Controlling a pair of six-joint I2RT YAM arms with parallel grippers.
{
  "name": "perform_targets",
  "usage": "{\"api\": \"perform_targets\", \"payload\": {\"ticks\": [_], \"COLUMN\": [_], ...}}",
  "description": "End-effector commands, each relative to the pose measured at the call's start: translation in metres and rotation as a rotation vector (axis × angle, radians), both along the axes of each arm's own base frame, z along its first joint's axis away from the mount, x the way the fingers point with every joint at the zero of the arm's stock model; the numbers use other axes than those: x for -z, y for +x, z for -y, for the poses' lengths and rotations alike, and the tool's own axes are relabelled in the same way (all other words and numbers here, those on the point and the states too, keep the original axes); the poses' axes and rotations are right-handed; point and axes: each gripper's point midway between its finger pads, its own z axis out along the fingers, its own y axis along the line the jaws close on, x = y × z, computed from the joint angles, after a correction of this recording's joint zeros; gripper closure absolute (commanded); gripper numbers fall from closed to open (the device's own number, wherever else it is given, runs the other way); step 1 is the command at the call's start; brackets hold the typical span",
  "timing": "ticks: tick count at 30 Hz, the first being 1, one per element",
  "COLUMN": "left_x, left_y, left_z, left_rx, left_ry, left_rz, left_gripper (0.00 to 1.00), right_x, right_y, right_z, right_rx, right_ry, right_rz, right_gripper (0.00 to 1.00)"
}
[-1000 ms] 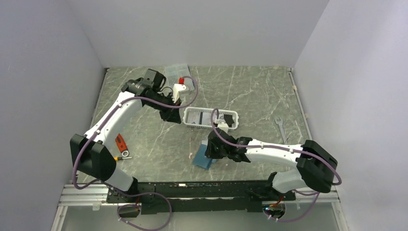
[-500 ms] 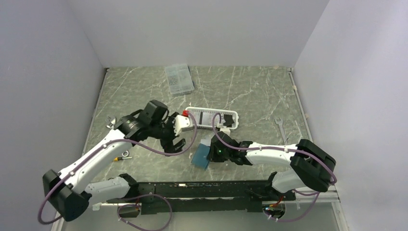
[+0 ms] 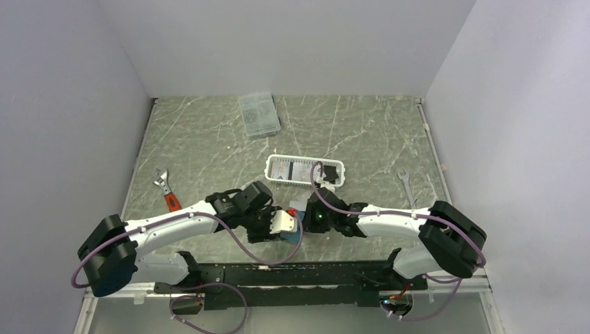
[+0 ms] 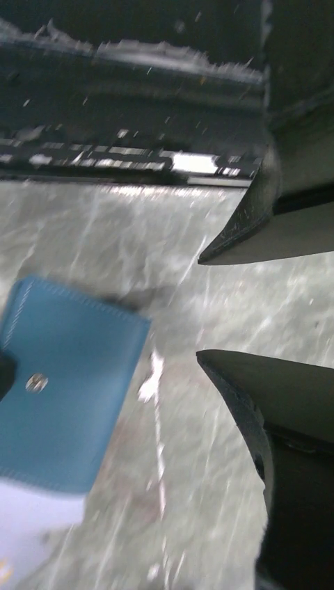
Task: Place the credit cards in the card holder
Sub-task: Close the card holder at the center of the board.
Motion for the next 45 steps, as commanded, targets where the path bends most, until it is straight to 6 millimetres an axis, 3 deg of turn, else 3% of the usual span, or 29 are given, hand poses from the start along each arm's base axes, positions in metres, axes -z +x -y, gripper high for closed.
{"api": "perform_targets", "payload": {"ticks": [1, 10, 21, 28, 32, 42, 45], "left_x": [-0.015, 0.017, 0.031, 0.038, 0.032, 0.038, 0.04], "left_y": [0.031, 0.014, 0.019, 0.017, 0.016, 0.022, 0.025], "left_z": [0.038, 0.059, 0.066, 0.06, 0.063, 0.062, 0.061], "left_rx": [0.091, 0.349, 0.373, 0.397, 0.361, 0.285, 0.272], "left_ry": [-0.109, -0.056, -0.021, 0.029, 0.028, 0.06, 0.071], "left_rz": [0.238, 0.369, 0.385, 0.359, 0.326, 0.323, 0.327], "left_gripper": [0.44, 0.41, 0.47, 0.61, 0.63, 0.63, 0.64], "right_x": [0.014, 0.009, -0.019, -0.06, -0.057, -0.039, -0.037], "right_y": [0.0, 0.005, 0.013, 0.013, 0.008, -0.009, -0.014], "right_z": [0.018, 0.023, 0.016, 0.029, 0.037, 0.025, 0.023], "right_rx": [0.028, 0.05, 0.054, 0.101, 0.123, 0.08, 0.08], "right_ry": [-0.034, 0.015, 0.059, 0.07, 0.06, 0.006, 0.011], "right_rz": [-0.022, -0.057, -0.042, 0.004, -0.009, -0.082, -0.091], "right_gripper": [0.8, 0.81, 0.77, 0.56, 0.55, 0.54, 0.59]}}
